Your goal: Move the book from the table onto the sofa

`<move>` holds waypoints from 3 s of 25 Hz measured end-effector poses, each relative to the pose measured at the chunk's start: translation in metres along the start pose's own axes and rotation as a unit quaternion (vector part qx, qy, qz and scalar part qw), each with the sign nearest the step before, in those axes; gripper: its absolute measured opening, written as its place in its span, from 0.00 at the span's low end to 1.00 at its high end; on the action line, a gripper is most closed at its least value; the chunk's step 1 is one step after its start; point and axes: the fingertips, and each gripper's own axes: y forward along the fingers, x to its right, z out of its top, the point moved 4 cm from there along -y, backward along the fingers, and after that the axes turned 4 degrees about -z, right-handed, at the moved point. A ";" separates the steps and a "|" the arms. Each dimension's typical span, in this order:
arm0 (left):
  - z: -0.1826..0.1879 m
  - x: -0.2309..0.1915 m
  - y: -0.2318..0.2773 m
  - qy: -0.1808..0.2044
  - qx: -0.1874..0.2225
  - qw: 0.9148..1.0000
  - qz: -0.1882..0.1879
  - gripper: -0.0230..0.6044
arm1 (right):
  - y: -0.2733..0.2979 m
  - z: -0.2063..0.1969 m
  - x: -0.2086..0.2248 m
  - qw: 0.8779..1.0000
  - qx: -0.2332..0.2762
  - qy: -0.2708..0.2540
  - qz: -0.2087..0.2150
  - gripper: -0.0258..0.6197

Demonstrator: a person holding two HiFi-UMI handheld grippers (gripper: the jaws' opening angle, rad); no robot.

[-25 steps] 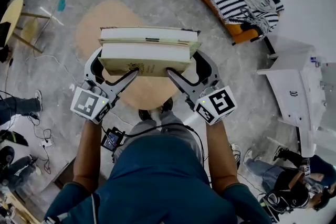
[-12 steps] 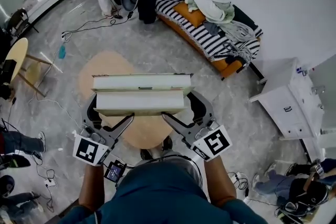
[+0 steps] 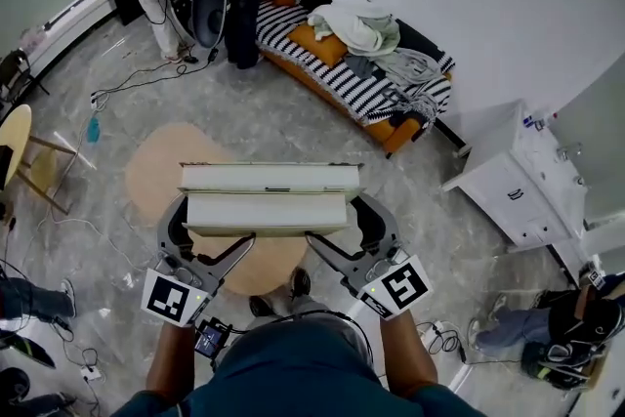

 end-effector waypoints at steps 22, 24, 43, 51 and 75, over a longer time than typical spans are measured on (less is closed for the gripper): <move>0.017 0.211 0.224 0.027 0.033 0.989 -0.139 0.80 | -0.239 -0.002 0.186 0.989 0.023 -0.002 -0.143 0.65; 0.016 0.230 0.246 0.027 0.034 0.989 -0.144 0.80 | -0.259 -0.003 0.208 0.989 0.029 -0.007 -0.148 0.65; 0.007 0.290 0.383 0.022 0.018 0.980 -0.197 0.80 | -0.319 -0.017 0.328 0.979 0.027 0.007 -0.200 0.65; -0.007 0.262 0.463 0.018 0.018 0.976 -0.216 0.80 | -0.290 -0.025 0.398 0.976 0.031 0.013 -0.216 0.65; -0.052 0.179 0.711 0.002 -0.004 0.985 -0.174 0.80 | -0.185 -0.066 0.660 0.984 0.002 0.026 -0.177 0.65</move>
